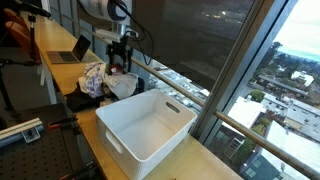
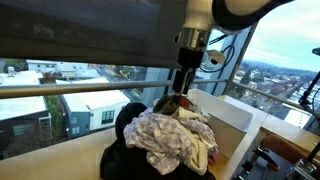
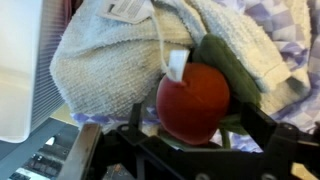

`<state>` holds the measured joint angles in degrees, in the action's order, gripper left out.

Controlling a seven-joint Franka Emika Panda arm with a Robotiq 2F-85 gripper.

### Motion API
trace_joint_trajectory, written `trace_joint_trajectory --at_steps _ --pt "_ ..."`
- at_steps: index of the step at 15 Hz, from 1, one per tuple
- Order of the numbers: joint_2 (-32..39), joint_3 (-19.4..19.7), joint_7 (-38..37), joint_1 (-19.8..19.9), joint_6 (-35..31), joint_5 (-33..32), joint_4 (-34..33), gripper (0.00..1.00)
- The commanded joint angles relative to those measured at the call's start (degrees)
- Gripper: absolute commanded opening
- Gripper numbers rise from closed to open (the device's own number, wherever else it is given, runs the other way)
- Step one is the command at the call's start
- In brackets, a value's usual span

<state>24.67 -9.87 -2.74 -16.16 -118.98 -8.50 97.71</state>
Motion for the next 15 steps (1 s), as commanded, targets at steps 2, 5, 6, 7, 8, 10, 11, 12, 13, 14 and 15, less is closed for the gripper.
trace_joint_trajectory --at_steps 2,5,6,7,8,10,11,12,13,14,15 --pt "0.87 -0.57 -2.89 -2.71 -3.37 -0.62 2.00 1.00" --pt "2.27 -0.39 -3.52 -3.34 -6.05 -0.20 3.69 1.00" --pt "2.72 -0.18 -3.68 -3.31 -7.12 -0.23 4.55 1.00" --pt "3.06 -0.02 -3.70 -3.12 -8.11 -0.17 5.44 1.00" --pt "3.50 0.14 -3.57 -2.80 -9.21 0.07 6.23 1.00" --pt "4.77 0.66 -3.41 -2.16 -11.41 0.33 7.32 1.00" --pt "5.27 0.86 -3.44 -1.98 -12.12 0.34 7.58 1.00" --pt "5.66 0.91 -3.37 -1.78 -12.83 0.39 7.83 0.84" --pt "5.91 0.84 -3.33 -1.63 -13.61 0.46 8.02 0.74" --pt "6.10 0.83 -3.43 -1.62 -14.12 0.43 8.07 0.65" --pt "6.06 0.77 -3.48 -1.74 -14.62 0.31 8.14 0.58"
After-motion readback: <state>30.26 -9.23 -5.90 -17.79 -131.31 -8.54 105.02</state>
